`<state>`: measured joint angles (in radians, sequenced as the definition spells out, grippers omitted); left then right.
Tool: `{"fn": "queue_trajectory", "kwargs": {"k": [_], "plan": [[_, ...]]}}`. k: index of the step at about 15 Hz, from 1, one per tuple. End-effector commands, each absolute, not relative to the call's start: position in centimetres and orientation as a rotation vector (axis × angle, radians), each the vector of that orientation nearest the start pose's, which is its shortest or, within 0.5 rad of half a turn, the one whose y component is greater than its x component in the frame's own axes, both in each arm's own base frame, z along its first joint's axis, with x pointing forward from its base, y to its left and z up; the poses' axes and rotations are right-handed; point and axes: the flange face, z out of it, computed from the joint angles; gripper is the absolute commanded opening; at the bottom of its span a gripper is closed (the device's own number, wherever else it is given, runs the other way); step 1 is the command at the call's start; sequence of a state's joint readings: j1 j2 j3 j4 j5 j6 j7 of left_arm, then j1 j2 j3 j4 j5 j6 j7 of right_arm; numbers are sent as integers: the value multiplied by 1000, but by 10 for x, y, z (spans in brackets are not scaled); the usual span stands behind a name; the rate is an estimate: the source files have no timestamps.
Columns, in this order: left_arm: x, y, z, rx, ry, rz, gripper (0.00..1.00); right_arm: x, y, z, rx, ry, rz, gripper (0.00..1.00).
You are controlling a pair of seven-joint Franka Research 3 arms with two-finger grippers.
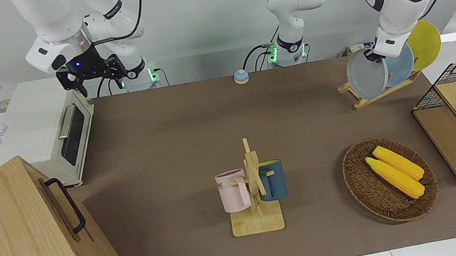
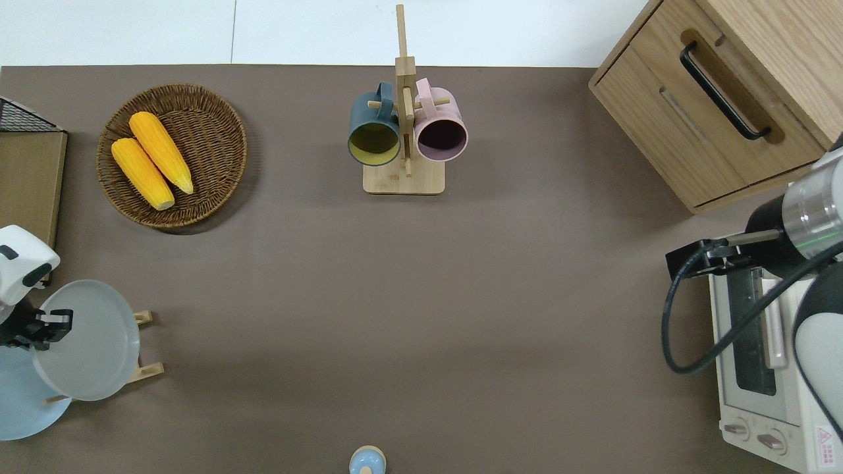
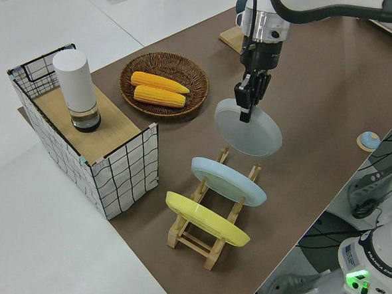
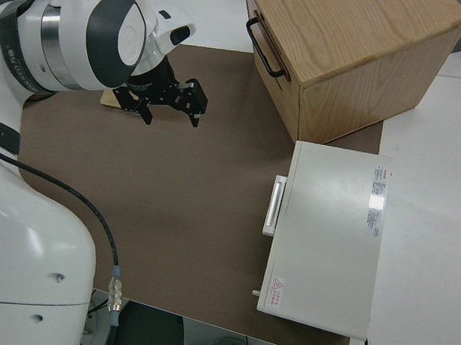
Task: Pick gray plate from low plate rack and place it on table with left arm
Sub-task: 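Grasp the gray plate rim with the left gripper and lift it out, then carry the plate away from the rack and lower it flat onto the table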
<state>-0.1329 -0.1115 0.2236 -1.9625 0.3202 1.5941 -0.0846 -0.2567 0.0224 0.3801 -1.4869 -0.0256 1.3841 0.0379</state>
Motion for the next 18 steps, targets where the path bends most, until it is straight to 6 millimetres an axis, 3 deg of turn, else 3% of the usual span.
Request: {"fn": "queue_trajectory", "kwargs": {"k": [1,4,9,14,18], "plan": [[494,62,527,-2839,-173,368,0,536,59,641,-3169,-105,196,983],[493,44,532,-2979,-213,341,0,536,59,641,-3169,-105,196,983],[488,21,520,-3191,-300,293,0,536,59,641,-3169,-105,196,983],[474,-16,479,-3240,-382,132,0,536,59,641,-3169,-105,196,983],[456,-47,437,-3220,-355,176,0,536,59,641,-3169,-105,196,983]]}}
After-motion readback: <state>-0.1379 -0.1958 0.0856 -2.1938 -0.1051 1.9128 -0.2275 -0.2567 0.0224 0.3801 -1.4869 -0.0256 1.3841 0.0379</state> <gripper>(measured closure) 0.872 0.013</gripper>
